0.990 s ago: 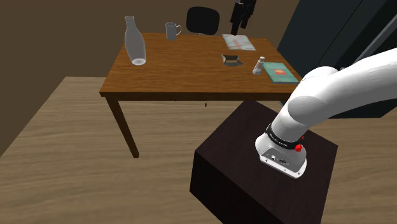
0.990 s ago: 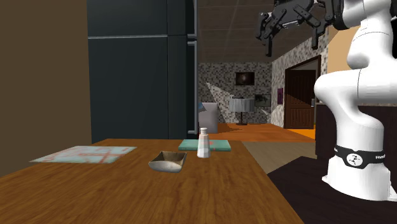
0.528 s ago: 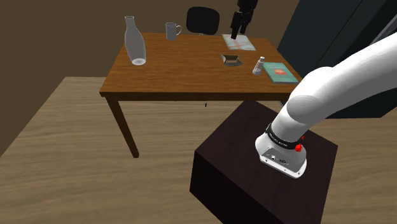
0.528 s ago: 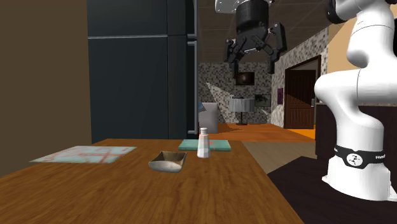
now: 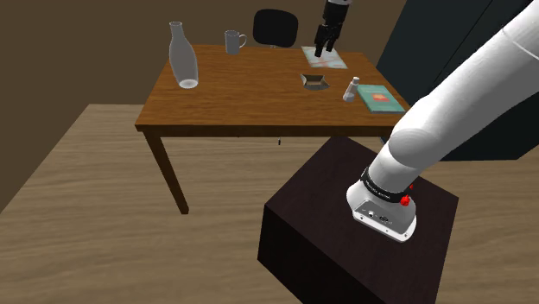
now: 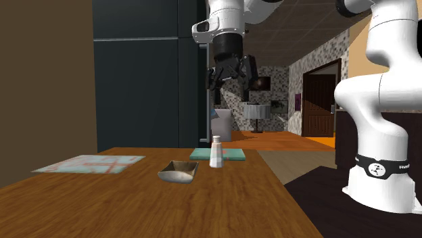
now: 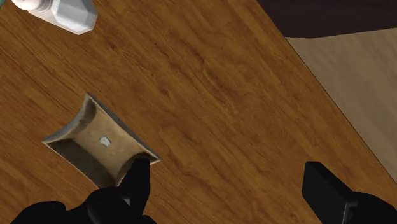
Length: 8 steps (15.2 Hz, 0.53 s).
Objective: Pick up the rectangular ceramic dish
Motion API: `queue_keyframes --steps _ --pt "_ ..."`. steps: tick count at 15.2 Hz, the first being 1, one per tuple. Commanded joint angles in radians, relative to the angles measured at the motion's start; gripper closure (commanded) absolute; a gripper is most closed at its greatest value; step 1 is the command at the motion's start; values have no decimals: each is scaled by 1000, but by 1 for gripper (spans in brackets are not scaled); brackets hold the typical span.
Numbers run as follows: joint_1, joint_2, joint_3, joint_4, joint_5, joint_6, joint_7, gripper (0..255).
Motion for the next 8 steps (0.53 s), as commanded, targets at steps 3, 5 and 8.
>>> queue_keyframes --steps 3,5,8 --pt "-12 155 -63 82 78 40 -98 0" --pt "-25 239 -87 133 129 50 -152 0" --pt "-59 369 -108 218 213 54 -232 0"
